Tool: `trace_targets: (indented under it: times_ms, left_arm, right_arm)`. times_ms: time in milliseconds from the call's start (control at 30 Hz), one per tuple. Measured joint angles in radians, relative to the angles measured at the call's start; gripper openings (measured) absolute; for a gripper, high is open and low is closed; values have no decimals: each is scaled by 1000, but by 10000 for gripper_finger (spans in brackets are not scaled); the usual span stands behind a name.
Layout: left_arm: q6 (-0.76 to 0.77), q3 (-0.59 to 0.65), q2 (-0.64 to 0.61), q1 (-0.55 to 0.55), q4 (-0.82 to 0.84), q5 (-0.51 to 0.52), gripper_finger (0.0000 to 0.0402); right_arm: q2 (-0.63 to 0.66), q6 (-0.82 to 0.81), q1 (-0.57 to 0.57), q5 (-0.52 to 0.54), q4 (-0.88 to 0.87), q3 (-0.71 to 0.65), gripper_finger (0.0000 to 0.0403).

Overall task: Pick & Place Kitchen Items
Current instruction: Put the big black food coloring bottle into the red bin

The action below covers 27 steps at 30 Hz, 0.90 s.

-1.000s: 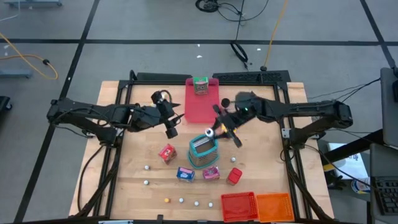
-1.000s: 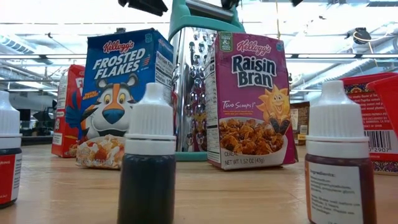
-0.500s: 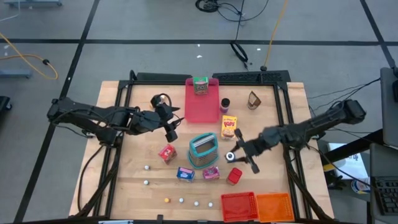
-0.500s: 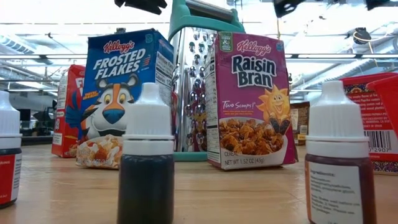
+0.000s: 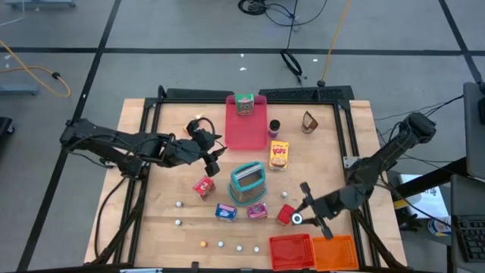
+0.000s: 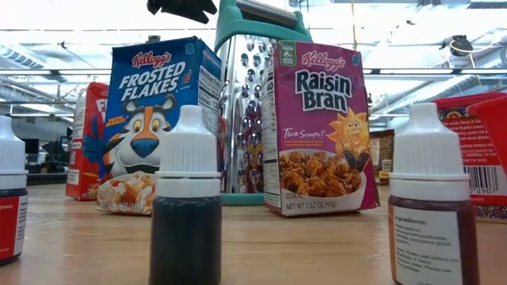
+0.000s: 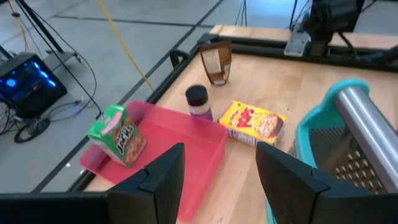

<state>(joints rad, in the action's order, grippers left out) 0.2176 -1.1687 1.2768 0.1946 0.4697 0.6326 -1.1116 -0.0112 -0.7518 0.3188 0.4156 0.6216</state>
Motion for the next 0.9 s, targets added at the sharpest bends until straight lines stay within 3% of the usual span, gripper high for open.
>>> trace_targets:
  times_ms: [300,633,900]
  left_arm:
    - [55,0,30,19,-2,-3,200]
    - [94,0,29,31,-3,-3,200]
    - [103,0,29,31,-3,-3,200]
  right_arm:
    - [-183,-42,-133,107,188,0,97]
    - [-430,-99,-140,97,438,0,97]
    - [-550,-160,-141,85,574,2,98]
